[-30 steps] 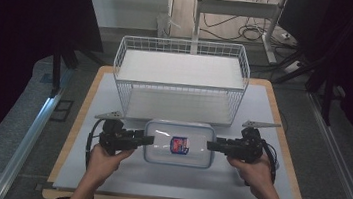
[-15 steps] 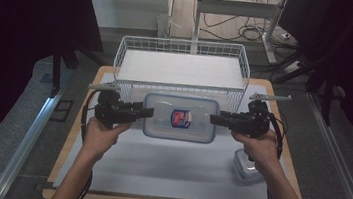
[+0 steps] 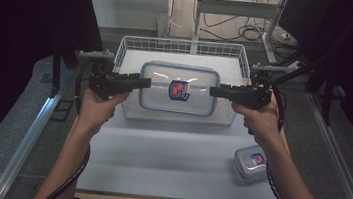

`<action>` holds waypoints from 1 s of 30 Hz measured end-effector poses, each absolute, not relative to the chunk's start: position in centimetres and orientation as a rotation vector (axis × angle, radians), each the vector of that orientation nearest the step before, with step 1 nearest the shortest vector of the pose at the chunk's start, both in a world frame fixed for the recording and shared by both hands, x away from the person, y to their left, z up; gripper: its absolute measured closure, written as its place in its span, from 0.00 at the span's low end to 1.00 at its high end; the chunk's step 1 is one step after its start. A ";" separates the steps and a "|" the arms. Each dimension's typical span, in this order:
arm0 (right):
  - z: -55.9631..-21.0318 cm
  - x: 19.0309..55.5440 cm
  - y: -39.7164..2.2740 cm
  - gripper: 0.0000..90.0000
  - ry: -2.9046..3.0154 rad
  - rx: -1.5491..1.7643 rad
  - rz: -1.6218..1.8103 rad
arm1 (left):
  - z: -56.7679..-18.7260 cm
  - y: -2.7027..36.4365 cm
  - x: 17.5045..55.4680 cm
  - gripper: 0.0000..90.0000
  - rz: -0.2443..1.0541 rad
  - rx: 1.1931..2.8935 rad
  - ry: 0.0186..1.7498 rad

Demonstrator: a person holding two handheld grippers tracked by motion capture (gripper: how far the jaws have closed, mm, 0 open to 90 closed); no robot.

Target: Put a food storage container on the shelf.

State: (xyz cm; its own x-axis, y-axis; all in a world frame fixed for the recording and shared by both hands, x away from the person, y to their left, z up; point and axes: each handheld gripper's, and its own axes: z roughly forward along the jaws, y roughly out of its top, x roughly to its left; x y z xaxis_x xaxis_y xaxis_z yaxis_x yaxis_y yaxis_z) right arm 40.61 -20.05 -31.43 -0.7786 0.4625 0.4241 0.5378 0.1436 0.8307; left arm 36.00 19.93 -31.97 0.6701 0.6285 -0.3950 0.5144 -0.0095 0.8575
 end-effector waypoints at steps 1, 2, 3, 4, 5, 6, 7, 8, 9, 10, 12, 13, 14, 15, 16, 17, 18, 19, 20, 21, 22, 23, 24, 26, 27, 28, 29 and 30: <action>-31.2 40.9 -20.0 0.61 -2.323 -1.018 -1.739 | -31.7 20.0 36.3 0.58 0.117 1.657 0.944; -31.0 41.2 -19.9 0.61 -2.322 -1.018 -1.741 | -31.5 20.0 36.5 0.58 0.118 1.654 0.944; -30.8 41.5 -19.9 0.61 -2.320 -1.020 -1.741 | -31.4 20.1 36.8 0.58 0.118 1.650 0.945; -30.6 41.7 -19.8 0.61 -2.319 -1.023 -1.744 | -31.2 20.2 37.1 0.58 0.118 1.645 0.947; -30.4 42.0 -19.7 0.61 -2.316 -1.028 -1.747 | -31.0 20.2 37.4 0.58 0.118 1.643 0.947; -30.2 42.3 -19.7 0.61 -2.316 -1.029 -1.749 | -30.8 20.3 37.7 0.58 0.118 1.638 0.950; -30.0 42.6 -19.6 0.61 -2.313 -1.034 -1.752 | -30.7 20.3 37.9 0.58 0.115 1.632 0.956; -29.9 42.8 -19.6 0.61 -2.309 -1.039 -1.756 | -30.6 20.3 38.3 0.58 0.117 1.630 0.955; -29.7 43.2 -19.5 0.60 -2.307 -1.045 -1.756 | -30.5 20.3 38.6 0.58 0.116 1.626 0.957; -29.5 43.5 -19.5 0.60 -2.305 -1.051 -1.759 | -30.4 20.4 39.0 0.58 0.113 1.622 0.960; -29.2 44.2 -19.4 0.60 -2.303 -1.061 -1.758 | -30.4 20.4 39.7 0.58 0.108 1.618 0.963; -29.1 44.5 -19.4 0.60 -2.306 -1.066 -1.756 | -30.4 20.4 40.0 0.58 0.104 1.617 0.964; -29.0 44.8 -19.4 0.60 -2.307 -1.070 -1.754 | -30.4 20.4 40.4 0.58 0.100 1.614 0.967; -29.0 45.2 -19.4 0.60 -2.304 -1.076 -1.752 | -30.4 20.3 40.7 0.58 0.094 1.608 0.975; -28.9 45.5 -19.4 0.60 -2.300 -1.083 -1.752 | -30.5 20.3 41.1 0.58 0.092 1.610 0.974; -28.9 45.8 -19.4 0.60 -2.293 -1.090 -1.755 | -30.4 20.3 41.4 0.58 0.092 1.609 0.977; -28.9 46.1 -19.4 0.60 -2.291 -1.096 -1.754 | -30.4 20.3 41.7 0.58 0.087 1.606 0.983; -28.8 46.4 -19.4 0.60 -2.287 -1.104 -1.754 | -30.4 20.2 42.0 0.58 0.089 1.605 0.986; -28.7 46.7 -19.4 0.60 -2.282 -1.113 -1.753 | -30.3 20.2 42.3 0.58 0.087 1.605 0.987; -28.7 47.0 -19.4 0.60 -2.279 -1.117 -1.753 | -30.3 20.2 42.5 0.58 0.084 1.604 0.991; -28.6 47.2 -19.4 0.60 -2.272 -1.125 -1.749 | -30.2 20.1 42.8 0.58 0.084 1.600 0.997; -28.6 47.5 -19.5 0.60 -2.270 -1.128 -1.753 | -30.2 20.1 43.0 0.58 0.081 1.601 1.001; -28.6 47.7 -19.5 0.60 -2.269 -1.133 -1.753 | -30.1 20.0 43.2 0.58 0.080 1.602 1.005; -28.6 48.1 -19.5 0.59 -2.269 -1.147 -1.738 | -30.2 20.0 43.7 0.58 0.081 1.607 1.013; -28.7 48.3 -19.4 0.59 -2.269 -1.155 -1.732 | -30.2 19.9 43.9 0.58 0.077 1.605 1.020; -28.7 48.6 -19.4 0.59 -2.270 -1.160 -1.729 | -30.3 19.9 44.0 0.58 0.077 1.604 1.025; -28.8 48.8 -19.4 0.59 -2.267 -1.166 -1.725 | -30.3 19.9 44.2 0.58 0.082 1.603 1.027; -28.8 48.9 -19.4 0.59 -2.263 -1.172 -1.719 | -30.4 19.9 44.4 0.58 0.081 1.607 1.031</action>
